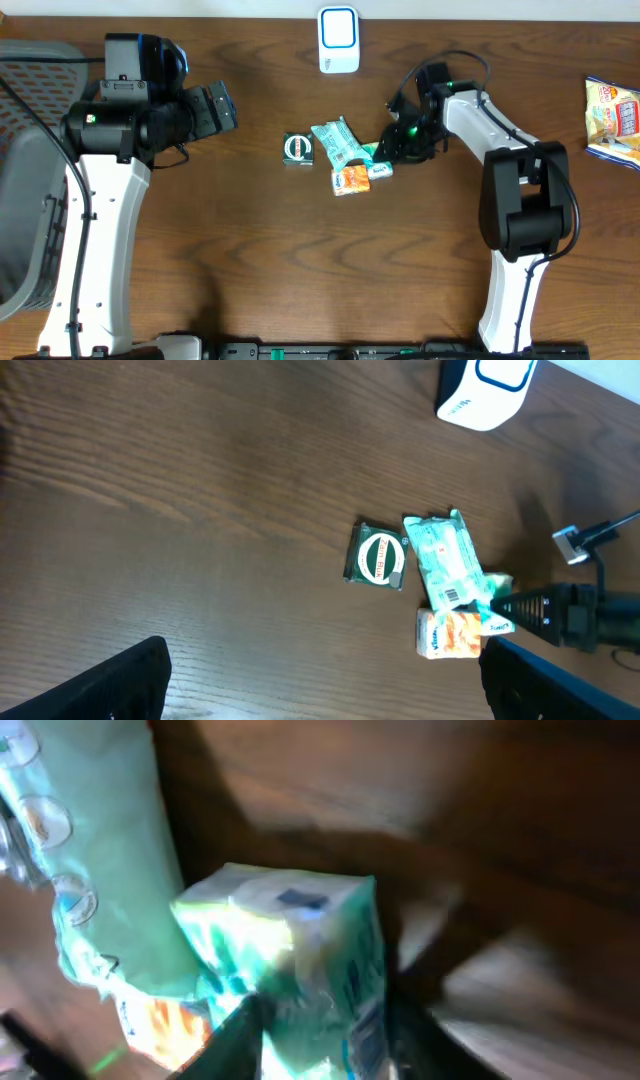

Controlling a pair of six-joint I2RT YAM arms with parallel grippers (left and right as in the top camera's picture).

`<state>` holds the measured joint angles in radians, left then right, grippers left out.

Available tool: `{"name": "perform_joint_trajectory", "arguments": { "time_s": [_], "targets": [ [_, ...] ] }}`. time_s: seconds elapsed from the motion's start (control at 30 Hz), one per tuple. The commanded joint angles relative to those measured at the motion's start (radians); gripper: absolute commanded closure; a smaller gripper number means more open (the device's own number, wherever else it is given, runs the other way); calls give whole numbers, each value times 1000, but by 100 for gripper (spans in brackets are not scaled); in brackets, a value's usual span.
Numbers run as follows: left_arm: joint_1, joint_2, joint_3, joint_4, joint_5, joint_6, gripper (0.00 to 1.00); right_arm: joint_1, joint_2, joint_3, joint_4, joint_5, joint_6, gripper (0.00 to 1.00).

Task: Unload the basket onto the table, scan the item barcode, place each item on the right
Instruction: 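Grasp the green tissue pack with the right gripper and lift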

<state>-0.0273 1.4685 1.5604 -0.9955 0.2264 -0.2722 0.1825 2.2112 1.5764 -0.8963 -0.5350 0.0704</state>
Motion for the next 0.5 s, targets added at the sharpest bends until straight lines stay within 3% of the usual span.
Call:
{"name": "perform_joint_trajectory", "arguments": {
  "time_s": [0.0, 0.03, 0.27, 0.47],
  "targets": [
    [4, 2, 4, -3, -3, 6, 2, 9, 14, -50, -1, -27, 4, 95],
    [4, 2, 4, -3, -3, 6, 2, 9, 14, -50, -5, -39, 4, 99],
    [4, 2, 4, -3, -3, 6, 2, -57, -31, 23, -58, -111, -4, 99],
    [4, 2, 4, -3, -3, 6, 2, -166, -158, 39, -95, -418, -190, 99]
  ]
}}
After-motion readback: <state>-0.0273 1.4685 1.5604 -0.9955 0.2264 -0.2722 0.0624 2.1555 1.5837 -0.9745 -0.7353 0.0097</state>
